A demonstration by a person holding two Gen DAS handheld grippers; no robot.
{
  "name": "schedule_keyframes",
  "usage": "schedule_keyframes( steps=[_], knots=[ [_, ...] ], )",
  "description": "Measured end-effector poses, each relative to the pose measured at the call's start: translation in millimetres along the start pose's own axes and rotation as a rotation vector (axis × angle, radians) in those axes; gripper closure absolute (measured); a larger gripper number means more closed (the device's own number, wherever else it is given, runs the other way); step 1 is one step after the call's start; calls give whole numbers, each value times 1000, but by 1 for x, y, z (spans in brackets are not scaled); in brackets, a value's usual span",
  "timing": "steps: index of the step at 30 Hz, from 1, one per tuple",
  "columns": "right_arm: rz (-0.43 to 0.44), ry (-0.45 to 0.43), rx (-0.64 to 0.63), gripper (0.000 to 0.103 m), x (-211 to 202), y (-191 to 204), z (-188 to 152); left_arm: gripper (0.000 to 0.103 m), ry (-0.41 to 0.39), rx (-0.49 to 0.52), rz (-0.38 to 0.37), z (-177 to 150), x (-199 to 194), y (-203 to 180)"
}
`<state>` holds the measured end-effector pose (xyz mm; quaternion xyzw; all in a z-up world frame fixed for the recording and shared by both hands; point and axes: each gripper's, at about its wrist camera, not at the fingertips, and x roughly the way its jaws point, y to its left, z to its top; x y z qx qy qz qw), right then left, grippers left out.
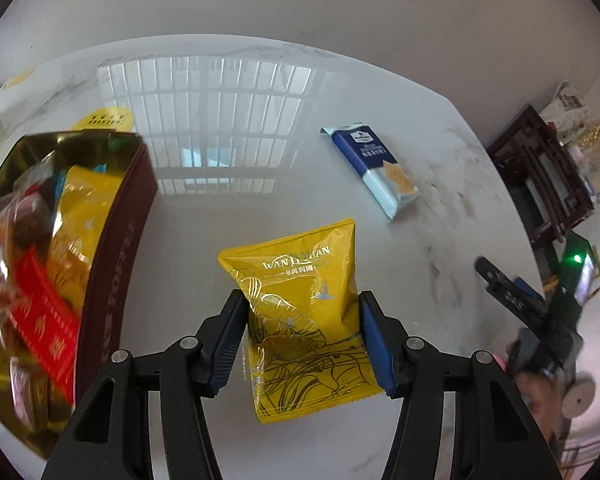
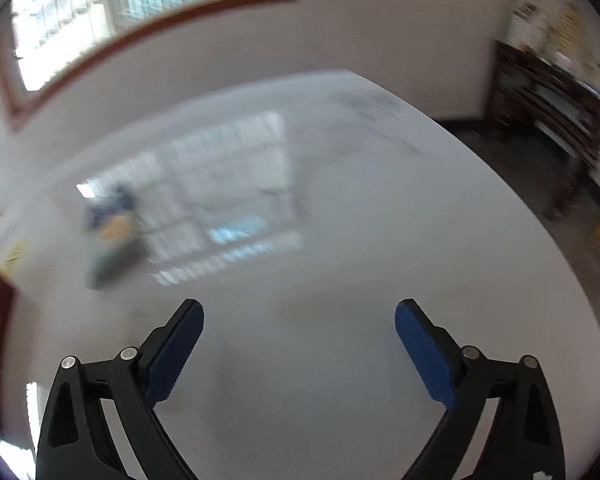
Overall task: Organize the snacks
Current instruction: 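Grasp the yellow WANTIYUAN packet with the left tool while the right tool grasps the blue cracker packet, then lower the yellow packet into the tin box and open the left tool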
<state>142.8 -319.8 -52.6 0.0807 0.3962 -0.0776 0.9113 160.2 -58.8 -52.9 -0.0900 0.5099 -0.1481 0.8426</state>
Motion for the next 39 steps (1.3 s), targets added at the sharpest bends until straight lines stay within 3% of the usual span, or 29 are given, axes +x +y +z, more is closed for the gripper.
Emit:
schedule_keyframes(
  steps=[6, 10, 14, 19, 20, 23, 32, 34, 36, 39],
  knots=[
    [145, -14, -166, 10, 21, 68, 33, 46, -18, 17, -15, -13, -28, -4],
    [149, 31, -279, 14, 50, 104, 53, 46, -47, 23, -21, -14, -47, -4],
    [130, 103, -341, 34, 83, 125, 56, 46, -76, 27, -19, -18, -68, -2],
    [125, 88, -309, 35, 89, 127, 60, 46, -100, 10, -11, -23, -89, 9],
    [120, 90, -302, 32, 91, 127, 61, 46, -108, 7, -1, -24, -95, 13],
    [77, 124, -247, 0, 102, 122, 65, 46, -124, 0, 27, -27, -108, 24],
    [73, 121, -243, 2, 103, 123, 66, 46, -168, -71, 125, -33, -130, 63],
    [105, 102, -277, 13, 98, 123, 64, 46, -173, -76, 132, -33, -133, 67],
    [124, 77, -312, 54, 90, 130, 59, 46, -173, -77, 136, -34, -134, 70],
    [142, 78, -292, 55, 85, 128, 53, 46, -178, -85, 138, -33, -136, 76]
  ],
)
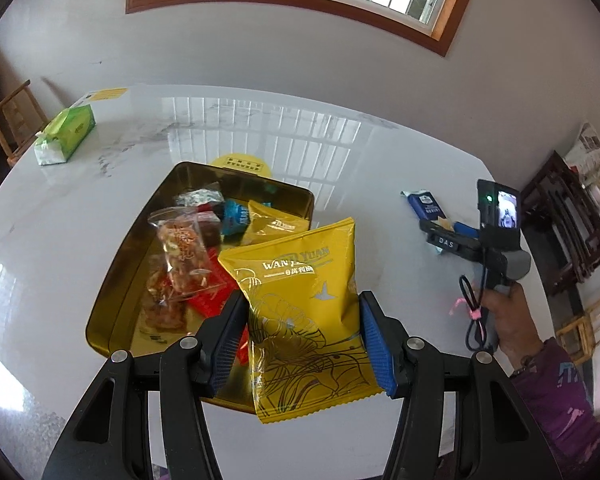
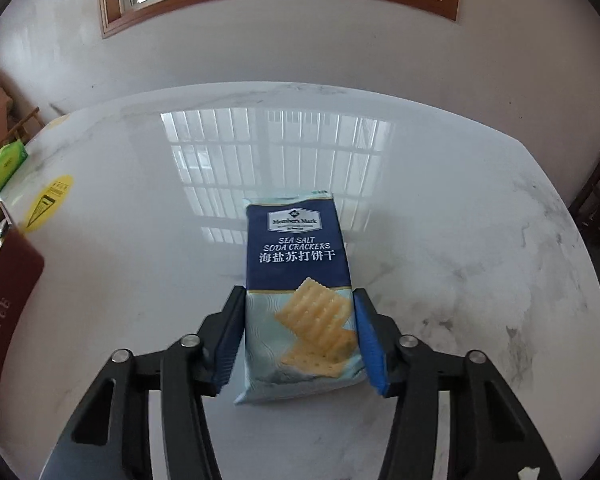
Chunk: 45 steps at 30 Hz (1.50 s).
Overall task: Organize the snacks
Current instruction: 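Lower the yellow packet into the tin box and open the left tool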
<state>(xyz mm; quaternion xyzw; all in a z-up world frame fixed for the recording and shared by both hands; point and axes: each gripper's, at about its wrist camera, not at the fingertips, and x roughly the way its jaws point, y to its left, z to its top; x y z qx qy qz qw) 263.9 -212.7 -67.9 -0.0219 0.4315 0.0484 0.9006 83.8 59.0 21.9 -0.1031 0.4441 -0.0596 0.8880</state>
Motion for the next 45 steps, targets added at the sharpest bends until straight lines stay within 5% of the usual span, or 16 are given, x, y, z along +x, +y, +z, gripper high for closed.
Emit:
schedule_keyframes(
  steps=[18, 32, 45],
  knots=[
    [47, -28, 138, 55, -45, 1, -52, 46, -15, -51, 107, -16, -15, 74],
    [39, -26, 132, 55, -50, 3, -56, 46, 27, 10, 86, 2, 29, 56],
    [-2, -14, 97, 54, -49, 8, -59, 46, 31, 97, 181, 14, 71, 37]
  ],
)
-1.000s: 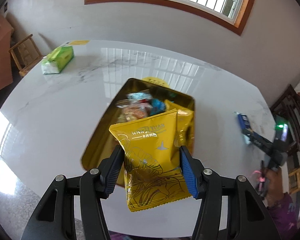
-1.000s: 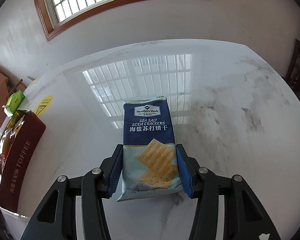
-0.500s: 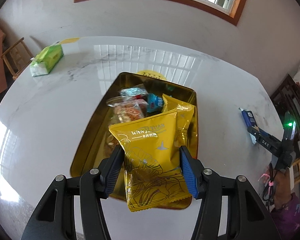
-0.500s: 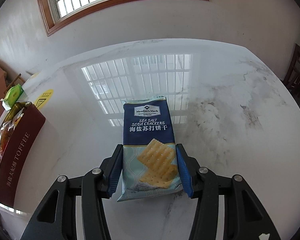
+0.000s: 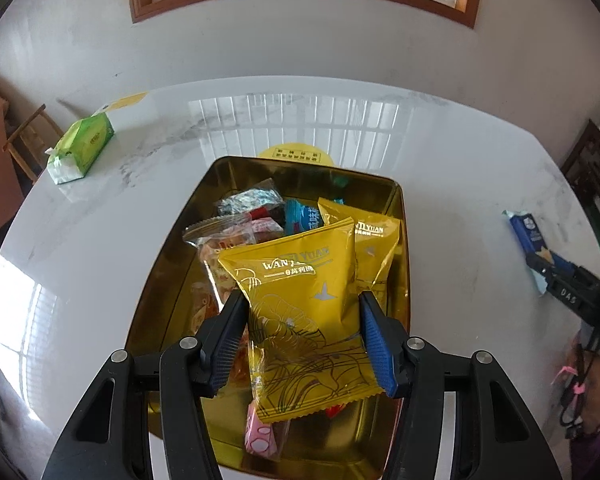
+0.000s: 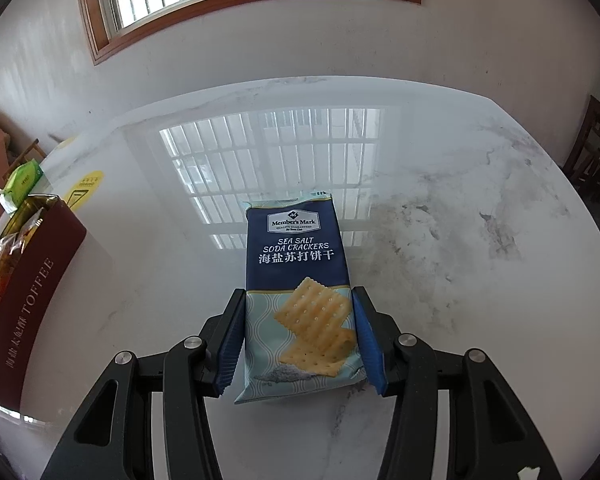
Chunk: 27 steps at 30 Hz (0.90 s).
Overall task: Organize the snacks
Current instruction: 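Lower the yellow packet into the tin box and open the left tool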
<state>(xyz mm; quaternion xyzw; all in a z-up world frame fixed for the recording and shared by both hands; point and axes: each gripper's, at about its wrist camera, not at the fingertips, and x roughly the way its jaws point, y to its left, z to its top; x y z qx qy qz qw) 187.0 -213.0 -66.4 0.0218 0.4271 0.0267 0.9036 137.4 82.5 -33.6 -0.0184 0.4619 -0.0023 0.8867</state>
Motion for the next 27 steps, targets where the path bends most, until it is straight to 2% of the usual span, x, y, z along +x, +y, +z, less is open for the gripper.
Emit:
schedule_keyframes(
  steps=[17, 20, 22, 27],
  knots=[
    [-18, 5, -13, 54, 0, 4, -1, 43, 31, 54, 79, -4, 13, -12],
    [-22, 6, -17, 54, 0, 5, 0, 40, 3, 55, 75, -3, 5, -11],
    [-22, 6, -17, 54, 0, 5, -1, 32, -17, 37, 49, -3, -3, -8],
    [-20, 6, -16, 54, 0, 5, -1, 31, -49, 19, 37, -2, -20, -2]
  ],
)
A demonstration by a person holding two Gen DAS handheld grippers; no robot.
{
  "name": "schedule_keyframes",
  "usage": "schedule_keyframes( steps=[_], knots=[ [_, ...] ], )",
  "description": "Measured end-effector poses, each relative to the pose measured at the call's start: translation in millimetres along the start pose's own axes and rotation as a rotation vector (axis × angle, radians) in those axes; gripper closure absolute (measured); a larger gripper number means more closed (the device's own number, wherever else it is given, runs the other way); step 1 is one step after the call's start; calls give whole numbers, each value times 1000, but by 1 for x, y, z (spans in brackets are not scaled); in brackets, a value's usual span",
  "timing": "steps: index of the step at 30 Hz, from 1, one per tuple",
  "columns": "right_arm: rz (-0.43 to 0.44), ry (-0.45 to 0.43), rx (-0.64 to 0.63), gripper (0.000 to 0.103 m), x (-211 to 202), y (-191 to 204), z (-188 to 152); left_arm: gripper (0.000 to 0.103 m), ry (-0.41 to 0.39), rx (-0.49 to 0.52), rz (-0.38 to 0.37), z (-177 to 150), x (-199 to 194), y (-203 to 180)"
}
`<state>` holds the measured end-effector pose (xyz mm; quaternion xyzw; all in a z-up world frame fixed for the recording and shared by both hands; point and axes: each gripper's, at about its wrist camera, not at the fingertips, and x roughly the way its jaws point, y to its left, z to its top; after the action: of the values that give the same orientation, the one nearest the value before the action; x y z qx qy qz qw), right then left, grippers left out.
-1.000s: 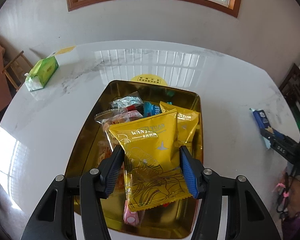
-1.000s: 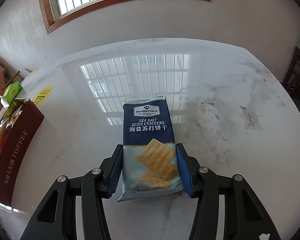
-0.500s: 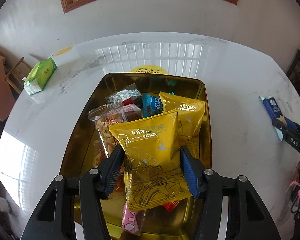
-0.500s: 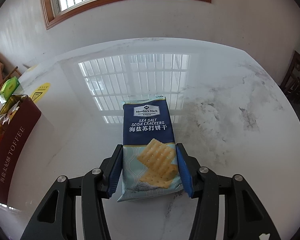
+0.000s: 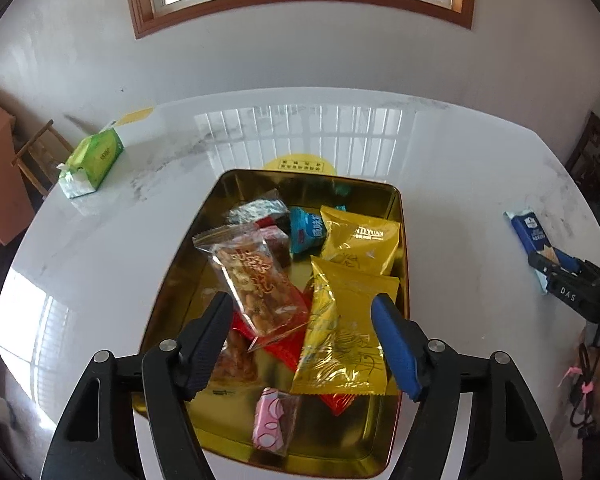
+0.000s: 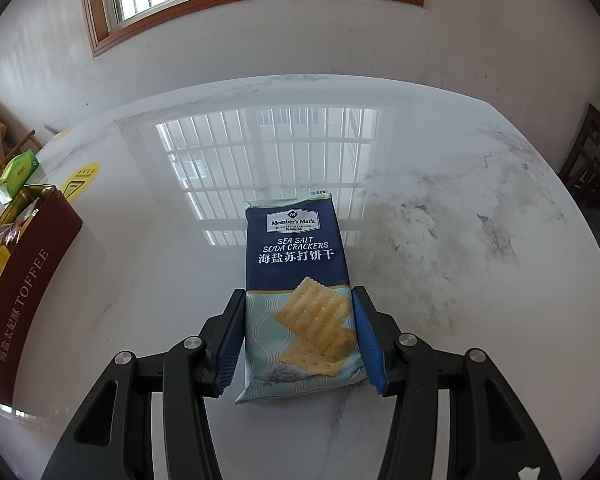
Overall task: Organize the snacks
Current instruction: 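Lower the yellow packet into the tin box and open the left tool, then carry the blue cracker packet over the tin box with the right tool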
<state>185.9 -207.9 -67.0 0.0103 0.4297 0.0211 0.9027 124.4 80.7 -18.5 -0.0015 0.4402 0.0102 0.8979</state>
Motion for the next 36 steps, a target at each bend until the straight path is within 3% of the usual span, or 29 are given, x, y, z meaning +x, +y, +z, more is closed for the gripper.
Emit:
schedule_keyframes(
  steps=[11, 23, 36],
  knots=[
    [14, -4, 5, 54, -7, 1, -6, 30, -20, -162, -33, -30, -37, 49],
    [87, -4, 30, 55, -26, 16, -29, 30, -64, -82, 87, -62, -61, 50],
    [177, 26, 110, 55, -41, 25, -39, 30, -80, -62, 113, -67, -63, 53]
  ],
)
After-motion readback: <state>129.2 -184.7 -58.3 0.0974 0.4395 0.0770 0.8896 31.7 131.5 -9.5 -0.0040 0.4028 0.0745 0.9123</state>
